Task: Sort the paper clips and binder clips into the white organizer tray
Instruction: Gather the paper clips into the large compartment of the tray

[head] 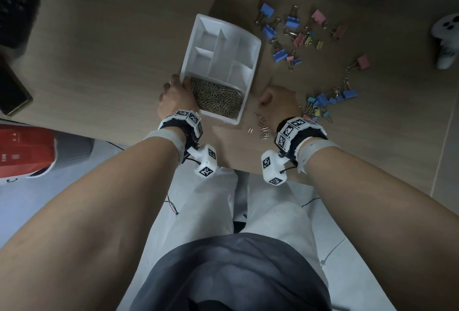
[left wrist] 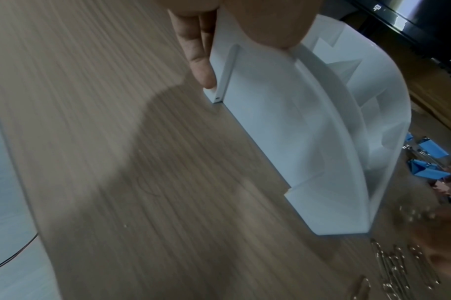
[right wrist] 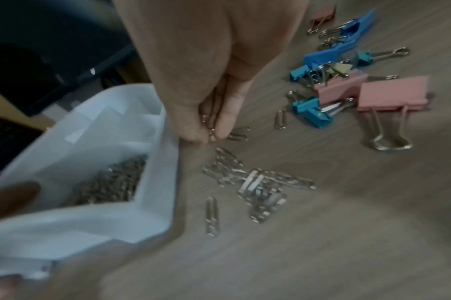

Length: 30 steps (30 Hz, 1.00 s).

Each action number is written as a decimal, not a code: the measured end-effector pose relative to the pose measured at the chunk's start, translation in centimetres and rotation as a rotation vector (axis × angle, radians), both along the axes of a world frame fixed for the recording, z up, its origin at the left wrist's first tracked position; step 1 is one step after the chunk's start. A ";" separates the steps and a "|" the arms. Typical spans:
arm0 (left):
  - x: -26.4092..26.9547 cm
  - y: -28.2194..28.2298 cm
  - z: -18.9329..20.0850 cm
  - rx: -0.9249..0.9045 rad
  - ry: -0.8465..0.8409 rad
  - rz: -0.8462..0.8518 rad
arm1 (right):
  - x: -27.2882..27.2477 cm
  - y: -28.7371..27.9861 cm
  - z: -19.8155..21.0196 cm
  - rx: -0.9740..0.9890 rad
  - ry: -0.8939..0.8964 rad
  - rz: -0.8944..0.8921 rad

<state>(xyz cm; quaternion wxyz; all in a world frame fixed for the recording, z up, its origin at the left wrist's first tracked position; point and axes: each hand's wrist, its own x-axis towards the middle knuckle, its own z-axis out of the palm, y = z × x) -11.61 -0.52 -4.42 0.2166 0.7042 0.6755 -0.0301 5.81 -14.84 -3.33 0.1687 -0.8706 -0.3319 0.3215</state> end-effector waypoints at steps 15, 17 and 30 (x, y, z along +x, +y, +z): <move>0.2 -0.2 0.3 -0.001 0.004 0.004 | 1.4 -1.8 0.8 -0.189 0.011 0.051; 0.2 -0.2 0.3 -0.002 0.005 0.008 | 1.0 -3.0 0.4 -0.289 0.014 0.160; 0.0 0.0 0.2 -0.010 0.007 -0.022 | 0.3 -3.0 -1.5 -0.122 -0.035 0.261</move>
